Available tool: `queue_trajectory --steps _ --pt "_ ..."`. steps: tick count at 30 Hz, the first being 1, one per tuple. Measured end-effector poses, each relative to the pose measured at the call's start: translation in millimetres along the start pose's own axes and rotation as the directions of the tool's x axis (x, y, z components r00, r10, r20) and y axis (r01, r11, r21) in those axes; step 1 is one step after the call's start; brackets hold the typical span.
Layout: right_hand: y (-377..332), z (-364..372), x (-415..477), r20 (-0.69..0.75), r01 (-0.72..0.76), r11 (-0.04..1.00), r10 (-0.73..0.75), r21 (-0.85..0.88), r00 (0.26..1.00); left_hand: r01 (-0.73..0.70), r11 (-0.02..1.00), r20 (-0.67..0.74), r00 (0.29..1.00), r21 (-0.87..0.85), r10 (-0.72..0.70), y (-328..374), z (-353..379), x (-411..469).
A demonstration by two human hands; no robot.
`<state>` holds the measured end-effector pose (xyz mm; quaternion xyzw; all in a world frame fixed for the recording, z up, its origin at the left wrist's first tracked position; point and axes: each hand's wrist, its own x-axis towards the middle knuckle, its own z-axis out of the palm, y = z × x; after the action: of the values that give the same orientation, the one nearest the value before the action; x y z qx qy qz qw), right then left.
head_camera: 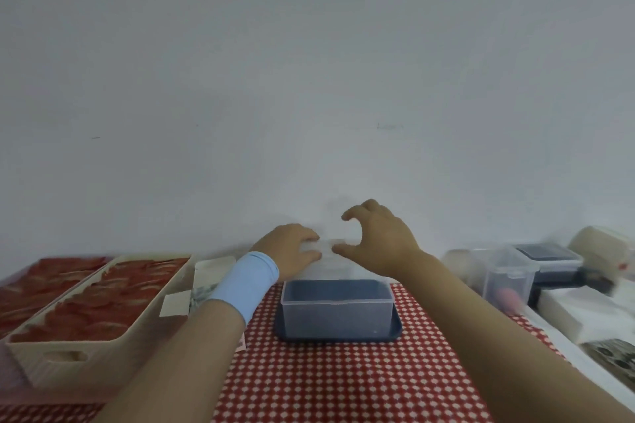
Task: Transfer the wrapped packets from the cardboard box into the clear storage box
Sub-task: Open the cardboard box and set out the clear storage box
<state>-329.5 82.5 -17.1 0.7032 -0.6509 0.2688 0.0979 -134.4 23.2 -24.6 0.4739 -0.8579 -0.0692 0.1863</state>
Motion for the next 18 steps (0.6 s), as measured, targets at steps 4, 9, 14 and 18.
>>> queue_trajectory --steps 4,9,14,18 --pt "22 2 -5 -0.076 -0.159 0.987 0.160 0.019 0.984 -0.014 0.994 -0.185 0.983 -0.105 -0.006 -3 3 18" --pt "41 25 -12 -0.094 -0.235 0.969 0.228 -0.079 0.969 0.061 0.998 -0.504 0.863 0.020 -0.043 -1 12 30" --pt "43 42 -7 0.112 -0.164 0.986 0.168 -0.041 0.979 0.008 0.999 -0.346 0.938 0.047 0.008 -8 21 30" --pt "41 52 -6 0.259 -0.147 0.986 0.162 -0.078 0.952 -0.007 0.971 0.093 0.996 0.240 -0.016 -13 36 19"
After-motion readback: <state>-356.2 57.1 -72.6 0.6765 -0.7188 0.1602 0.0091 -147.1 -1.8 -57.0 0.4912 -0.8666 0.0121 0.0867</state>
